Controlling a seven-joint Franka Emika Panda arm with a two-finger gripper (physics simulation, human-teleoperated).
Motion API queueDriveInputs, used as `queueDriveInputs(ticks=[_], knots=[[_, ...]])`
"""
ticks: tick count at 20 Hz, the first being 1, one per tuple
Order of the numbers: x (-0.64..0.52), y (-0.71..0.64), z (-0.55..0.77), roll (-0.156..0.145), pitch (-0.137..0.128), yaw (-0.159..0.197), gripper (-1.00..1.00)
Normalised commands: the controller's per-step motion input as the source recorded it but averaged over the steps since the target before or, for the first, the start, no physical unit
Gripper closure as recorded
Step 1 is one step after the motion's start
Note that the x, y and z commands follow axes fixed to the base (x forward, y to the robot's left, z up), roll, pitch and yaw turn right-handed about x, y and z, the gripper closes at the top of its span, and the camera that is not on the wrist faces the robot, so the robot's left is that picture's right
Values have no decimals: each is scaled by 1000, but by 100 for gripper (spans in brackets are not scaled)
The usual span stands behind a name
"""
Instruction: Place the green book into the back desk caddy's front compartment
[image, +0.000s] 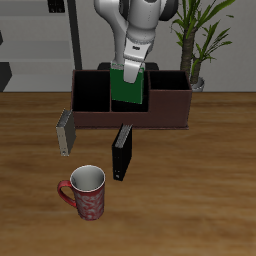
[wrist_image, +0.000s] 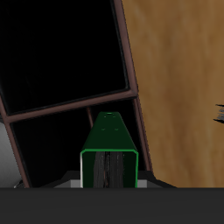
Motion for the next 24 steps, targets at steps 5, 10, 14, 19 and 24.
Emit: queueDriveInputs(ticks=[5,10,14,19,24], knots=[[7,-46,-110,-5,21,1,100],[31,5,-79,2,15,4,100],[-14,-11,-118,6,24,7,100],[41,37,-181,6,37,10,100],[-6,18,-68,7,15,6,100]])
